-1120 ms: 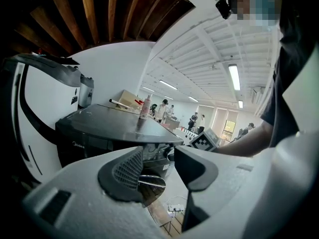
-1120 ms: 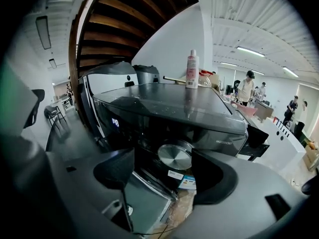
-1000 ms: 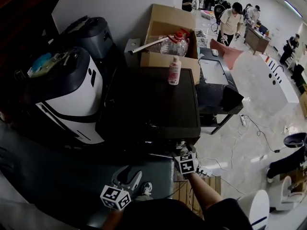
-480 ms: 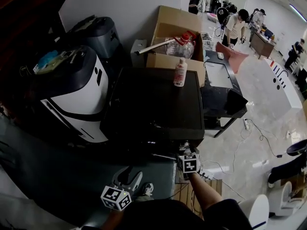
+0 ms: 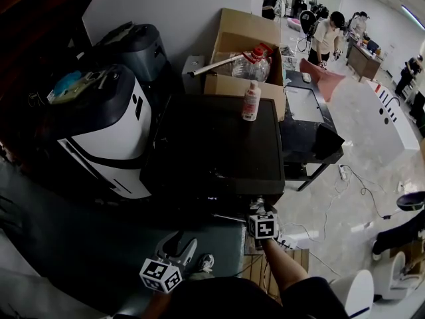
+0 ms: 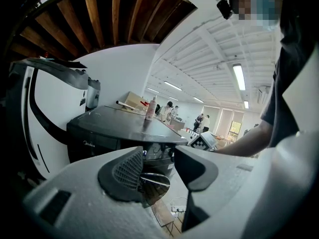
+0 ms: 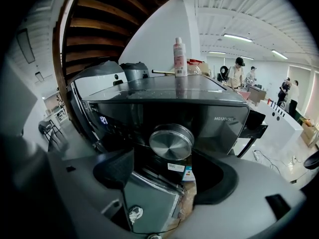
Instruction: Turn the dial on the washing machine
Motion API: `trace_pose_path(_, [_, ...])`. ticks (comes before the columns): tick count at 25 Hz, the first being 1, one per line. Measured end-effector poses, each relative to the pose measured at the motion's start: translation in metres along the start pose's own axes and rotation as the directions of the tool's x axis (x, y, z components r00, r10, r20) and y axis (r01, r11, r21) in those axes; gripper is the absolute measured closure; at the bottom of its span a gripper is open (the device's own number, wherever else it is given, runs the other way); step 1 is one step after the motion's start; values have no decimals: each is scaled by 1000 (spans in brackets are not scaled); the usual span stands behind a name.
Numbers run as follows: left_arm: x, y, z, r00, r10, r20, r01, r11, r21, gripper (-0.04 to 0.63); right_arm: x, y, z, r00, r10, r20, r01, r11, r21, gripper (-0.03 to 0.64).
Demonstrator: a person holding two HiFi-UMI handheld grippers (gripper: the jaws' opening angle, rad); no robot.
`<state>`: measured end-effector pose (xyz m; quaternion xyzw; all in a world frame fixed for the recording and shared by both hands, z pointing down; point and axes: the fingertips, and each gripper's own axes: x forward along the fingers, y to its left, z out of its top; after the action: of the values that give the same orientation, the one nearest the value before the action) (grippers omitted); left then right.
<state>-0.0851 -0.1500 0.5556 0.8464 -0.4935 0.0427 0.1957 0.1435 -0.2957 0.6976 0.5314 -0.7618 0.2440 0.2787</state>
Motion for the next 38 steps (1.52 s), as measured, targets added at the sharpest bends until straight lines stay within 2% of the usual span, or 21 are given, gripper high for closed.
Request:
trace_pose_path(6, [1,1,8,1000,3,4,-3,1000,4,402,-28,0,10,998,4,64,-6,999,35,285])
trace_pose_path(11, [13,-19,12,999,-42,10,42,999,21,403,-77,5,16,987,43,155,-48,999,24,322])
trace_pose_path(18, [20,-58,7,996,-89,22,88,995,38,412,-153,7,18,954,96,285,-109,994,30,374])
trace_pose_path(25, [16,-97,-12,995,-104,7,104,994,44,423,-217,8,9,920,133,370,-154,988,30,420])
trace_pose_path(31, [15,-126,-23,994,-109,7,109,992,64,457,-258,6,-1,892,149,427,-180,983,32,503])
trace_pose_path(38, [10,-149,-35,996,-93,10,92,992,92,556,-282,4,-14,877,183,444,-201,980,-8,584])
